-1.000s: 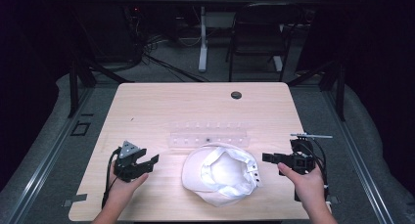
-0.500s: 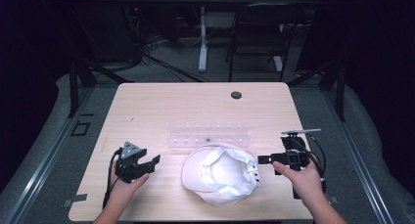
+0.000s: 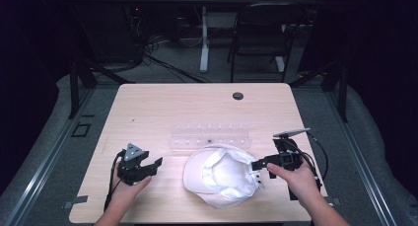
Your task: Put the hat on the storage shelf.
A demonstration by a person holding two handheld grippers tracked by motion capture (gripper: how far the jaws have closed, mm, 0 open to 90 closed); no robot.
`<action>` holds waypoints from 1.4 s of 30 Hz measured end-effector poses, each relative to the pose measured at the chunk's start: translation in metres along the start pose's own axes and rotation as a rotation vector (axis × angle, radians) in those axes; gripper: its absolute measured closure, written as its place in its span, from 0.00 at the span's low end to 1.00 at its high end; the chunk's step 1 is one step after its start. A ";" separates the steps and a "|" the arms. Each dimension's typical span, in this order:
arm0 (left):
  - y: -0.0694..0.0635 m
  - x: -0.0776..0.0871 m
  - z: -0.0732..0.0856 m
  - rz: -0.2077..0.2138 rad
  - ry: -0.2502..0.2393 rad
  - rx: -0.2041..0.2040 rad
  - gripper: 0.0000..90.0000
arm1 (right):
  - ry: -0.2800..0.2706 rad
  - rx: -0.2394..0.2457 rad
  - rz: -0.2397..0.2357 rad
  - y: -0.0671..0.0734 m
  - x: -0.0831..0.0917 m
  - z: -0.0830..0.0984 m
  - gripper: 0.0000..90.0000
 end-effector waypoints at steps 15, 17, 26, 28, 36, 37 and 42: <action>0.000 -0.001 0.000 -0.004 0.008 -0.008 0.45 | 0.099 0.016 0.029 0.006 -0.024 0.006 0.52; 0.000 -0.001 0.000 -0.003 0.008 -0.007 0.45 | 0.110 0.032 0.033 0.008 -0.027 0.007 0.52; 0.000 -0.001 0.000 -0.005 0.007 -0.008 0.45 | 0.108 0.044 0.034 0.012 -0.033 0.007 0.57; 0.000 -0.001 0.000 -0.005 0.007 -0.009 0.45 | 0.110 0.052 0.038 0.011 -0.033 0.007 0.58; 0.000 -0.001 0.001 -0.009 0.003 -0.008 0.45 | 0.105 0.027 0.032 0.013 -0.037 0.006 0.58; 0.000 -0.001 0.000 -0.009 0.005 -0.009 0.45 | 0.106 0.017 0.031 0.013 -0.037 0.006 0.56; 0.000 -0.001 0.001 -0.008 0.005 -0.010 0.45 | 0.141 0.045 0.029 0.012 -0.040 0.007 0.54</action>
Point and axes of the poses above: each handheld gripper's, and its own axes: x roughly backward along the jaws, z roughly out of its underside, y roughly to its left, the point moved 3 cm from there along -x, roughly forward along the jaws, and after that the axes turned 15 degrees about z, right-handed, at the moved point
